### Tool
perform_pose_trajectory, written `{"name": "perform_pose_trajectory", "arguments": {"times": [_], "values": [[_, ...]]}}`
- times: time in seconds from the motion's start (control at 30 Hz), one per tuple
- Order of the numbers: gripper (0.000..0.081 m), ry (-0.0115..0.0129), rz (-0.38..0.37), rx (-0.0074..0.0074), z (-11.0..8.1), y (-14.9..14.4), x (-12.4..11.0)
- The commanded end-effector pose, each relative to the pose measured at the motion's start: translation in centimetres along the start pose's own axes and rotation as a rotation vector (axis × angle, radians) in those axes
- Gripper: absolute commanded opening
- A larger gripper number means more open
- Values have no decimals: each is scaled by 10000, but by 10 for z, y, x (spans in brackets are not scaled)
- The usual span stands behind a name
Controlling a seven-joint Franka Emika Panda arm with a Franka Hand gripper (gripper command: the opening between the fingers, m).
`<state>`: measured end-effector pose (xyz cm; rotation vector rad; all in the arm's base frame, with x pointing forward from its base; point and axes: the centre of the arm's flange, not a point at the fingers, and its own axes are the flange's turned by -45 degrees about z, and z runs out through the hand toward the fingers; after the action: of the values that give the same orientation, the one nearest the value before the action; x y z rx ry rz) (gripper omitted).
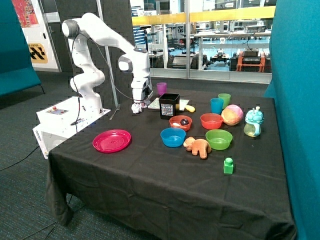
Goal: Throw away the rubbish paper
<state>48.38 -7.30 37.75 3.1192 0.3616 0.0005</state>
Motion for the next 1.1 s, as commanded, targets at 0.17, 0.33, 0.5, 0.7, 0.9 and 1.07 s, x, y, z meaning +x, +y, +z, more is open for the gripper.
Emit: {"name": "perform_pose_trajectory", "arguments": {"times": [0.17, 0.33, 0.5, 0.7, 0.9, 1.07], "values": [[0, -1, -681, 15, -29, -24, 13], [0, -1, -826, 15, -49, -29, 23], [0, 0, -951, 15, -62, -33, 32], [0, 0, -1131, 15, -67, -40, 43], [0, 0, -1206, 15, -69, -47, 55], [0, 0, -1285, 15, -69, -50, 73]]}}
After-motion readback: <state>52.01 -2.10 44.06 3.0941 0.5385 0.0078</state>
